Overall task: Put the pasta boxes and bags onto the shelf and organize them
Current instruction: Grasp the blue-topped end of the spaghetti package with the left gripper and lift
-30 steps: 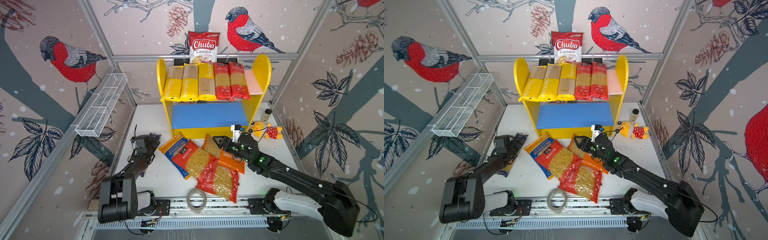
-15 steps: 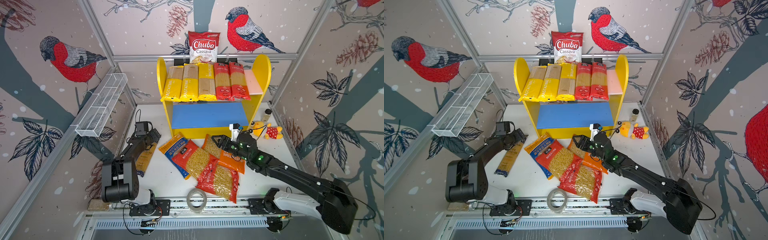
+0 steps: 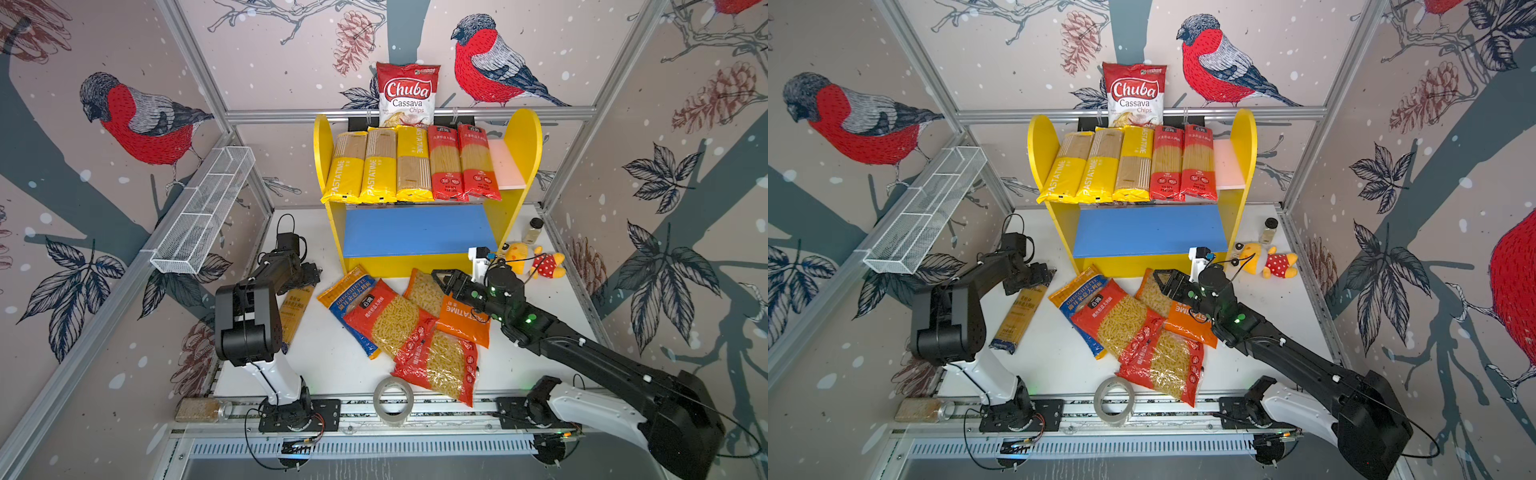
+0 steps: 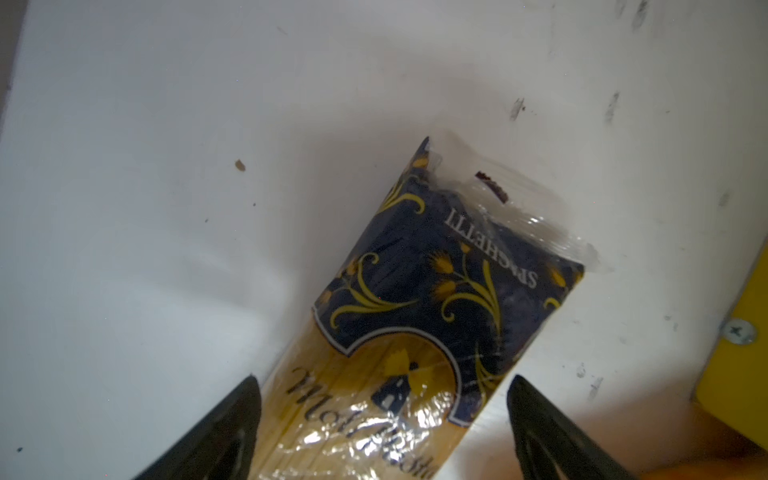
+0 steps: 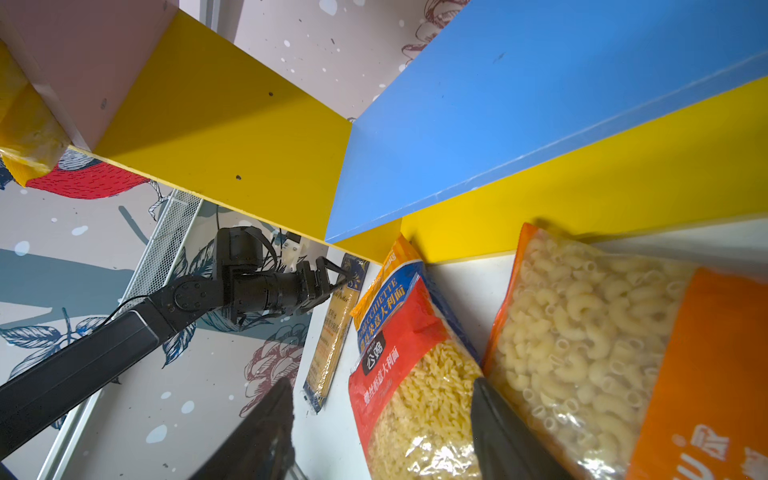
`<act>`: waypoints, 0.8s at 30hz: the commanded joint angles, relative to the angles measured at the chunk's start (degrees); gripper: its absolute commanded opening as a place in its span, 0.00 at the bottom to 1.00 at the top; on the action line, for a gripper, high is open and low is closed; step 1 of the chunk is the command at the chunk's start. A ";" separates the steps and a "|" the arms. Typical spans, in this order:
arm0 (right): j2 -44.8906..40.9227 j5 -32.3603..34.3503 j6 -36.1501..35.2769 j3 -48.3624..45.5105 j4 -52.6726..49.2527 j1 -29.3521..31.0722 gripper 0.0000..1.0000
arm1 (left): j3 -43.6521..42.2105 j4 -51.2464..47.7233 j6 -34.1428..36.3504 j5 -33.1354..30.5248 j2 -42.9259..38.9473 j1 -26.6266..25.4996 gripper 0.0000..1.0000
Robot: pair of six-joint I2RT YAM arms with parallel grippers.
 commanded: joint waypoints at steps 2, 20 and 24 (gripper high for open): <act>-0.06 -1.83 -1.30 0.00 0.15 -0.73 0.67 | 1.73 -3.23 3.10 -2.00 3.07 -1.42 0.92; 2.21 -2.45 -0.50 0.95 -1.00 -0.85 0.67 | 3.38 -3.39 5.48 -0.93 10.89 -1.43 0.68; 3.64 -2.97 -0.09 1.70 -1.00 -0.85 0.67 | 2.98 -3.01 3.83 -1.42 9.01 -1.45 0.56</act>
